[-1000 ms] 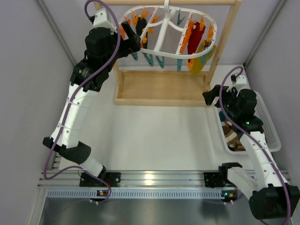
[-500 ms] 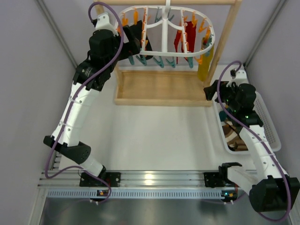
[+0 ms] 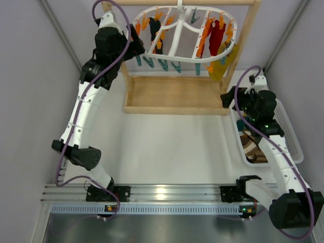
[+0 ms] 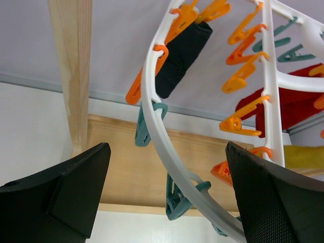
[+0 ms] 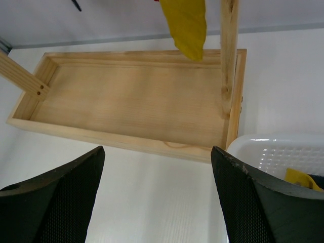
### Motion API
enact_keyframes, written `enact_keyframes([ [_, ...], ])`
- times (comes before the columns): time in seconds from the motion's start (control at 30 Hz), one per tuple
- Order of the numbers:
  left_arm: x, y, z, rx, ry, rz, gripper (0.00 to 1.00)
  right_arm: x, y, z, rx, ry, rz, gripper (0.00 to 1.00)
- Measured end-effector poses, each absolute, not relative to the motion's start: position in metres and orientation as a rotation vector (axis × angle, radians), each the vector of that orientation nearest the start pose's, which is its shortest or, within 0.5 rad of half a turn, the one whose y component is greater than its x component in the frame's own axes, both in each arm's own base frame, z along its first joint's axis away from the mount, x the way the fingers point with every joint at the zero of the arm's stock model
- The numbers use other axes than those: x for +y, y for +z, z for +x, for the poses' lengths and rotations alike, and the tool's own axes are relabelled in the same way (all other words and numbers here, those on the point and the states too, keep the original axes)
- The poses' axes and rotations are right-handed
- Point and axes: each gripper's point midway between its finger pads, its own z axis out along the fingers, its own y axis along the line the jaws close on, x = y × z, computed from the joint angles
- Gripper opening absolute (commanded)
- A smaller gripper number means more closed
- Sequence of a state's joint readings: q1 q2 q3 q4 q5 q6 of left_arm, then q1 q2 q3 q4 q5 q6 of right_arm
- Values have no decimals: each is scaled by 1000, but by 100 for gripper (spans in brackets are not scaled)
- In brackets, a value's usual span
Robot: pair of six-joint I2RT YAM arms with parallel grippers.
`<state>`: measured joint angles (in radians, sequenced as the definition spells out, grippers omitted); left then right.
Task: Remove the socks clipped to the hanger
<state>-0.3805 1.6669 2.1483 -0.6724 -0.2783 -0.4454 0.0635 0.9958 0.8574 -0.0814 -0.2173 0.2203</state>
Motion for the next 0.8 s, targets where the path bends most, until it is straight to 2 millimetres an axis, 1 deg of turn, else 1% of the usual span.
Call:
enact_keyframes([
  [0.17,-136,456,463,1749,-338,-282,99,69,272,355,1782,396,-18,82],
  [0.3,-132,455,472,1747,-327,-290,99,66,273,364,1766,386,-14,82],
  [0.37,-130,455,475,1745,-323,-289,99,63,269,370,1768,374,-12,82],
  [0.57,-128,451,482,1754,-322,-288,99,52,253,397,1810,346,-16,82],
  [0.67,-126,449,485,1757,-324,-288,99,45,253,414,1808,344,-22,77],
  [0.8,-124,447,487,1762,-325,-288,99,51,253,437,1781,395,-65,76],
])
